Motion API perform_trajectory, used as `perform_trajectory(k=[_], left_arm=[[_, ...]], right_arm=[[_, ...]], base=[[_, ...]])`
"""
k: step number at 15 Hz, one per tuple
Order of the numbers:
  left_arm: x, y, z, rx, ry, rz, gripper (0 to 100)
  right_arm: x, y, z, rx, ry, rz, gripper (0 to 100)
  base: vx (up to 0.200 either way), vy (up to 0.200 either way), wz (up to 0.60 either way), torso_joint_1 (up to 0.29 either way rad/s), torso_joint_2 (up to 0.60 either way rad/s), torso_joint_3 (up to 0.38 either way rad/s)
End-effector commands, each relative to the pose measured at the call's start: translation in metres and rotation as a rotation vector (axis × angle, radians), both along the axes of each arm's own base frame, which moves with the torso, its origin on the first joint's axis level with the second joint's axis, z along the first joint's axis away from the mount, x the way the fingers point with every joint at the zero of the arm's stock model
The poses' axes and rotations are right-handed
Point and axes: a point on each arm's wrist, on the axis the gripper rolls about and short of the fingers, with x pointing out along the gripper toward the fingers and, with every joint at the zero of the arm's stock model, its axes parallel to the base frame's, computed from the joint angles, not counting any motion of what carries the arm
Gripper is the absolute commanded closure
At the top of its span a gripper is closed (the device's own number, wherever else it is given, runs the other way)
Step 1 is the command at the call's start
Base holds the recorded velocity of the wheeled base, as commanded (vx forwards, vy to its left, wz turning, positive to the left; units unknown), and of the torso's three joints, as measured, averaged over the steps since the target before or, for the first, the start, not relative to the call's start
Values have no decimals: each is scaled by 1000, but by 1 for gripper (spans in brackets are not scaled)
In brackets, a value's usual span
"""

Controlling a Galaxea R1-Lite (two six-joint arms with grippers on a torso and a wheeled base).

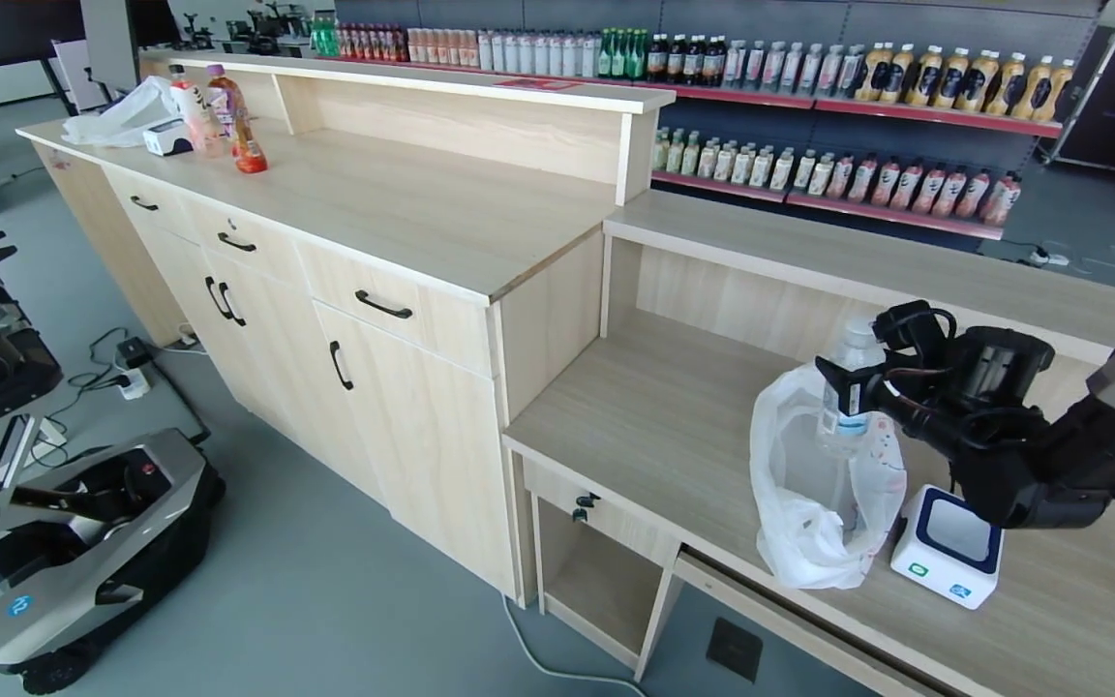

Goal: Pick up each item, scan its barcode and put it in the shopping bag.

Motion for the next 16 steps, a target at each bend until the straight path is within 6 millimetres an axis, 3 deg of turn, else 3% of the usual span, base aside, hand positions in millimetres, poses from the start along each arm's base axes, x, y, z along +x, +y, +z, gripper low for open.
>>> perform_trajectory(k=[1, 10, 16], left_arm=[[0, 0, 0, 0, 0, 0, 0], [0, 0, 0, 0, 0, 0, 0], [0, 0, 0, 0, 0, 0, 0]], right_arm=[[17, 5, -30, 51, 47, 11, 100], [37, 4, -73, 111, 82, 7, 100], [46, 4, -79, 148, 52, 12, 100]], base=[[0, 0, 0, 0, 0, 0], [0, 0, 0, 0, 0, 0], [0, 0, 0, 0, 0, 0]])
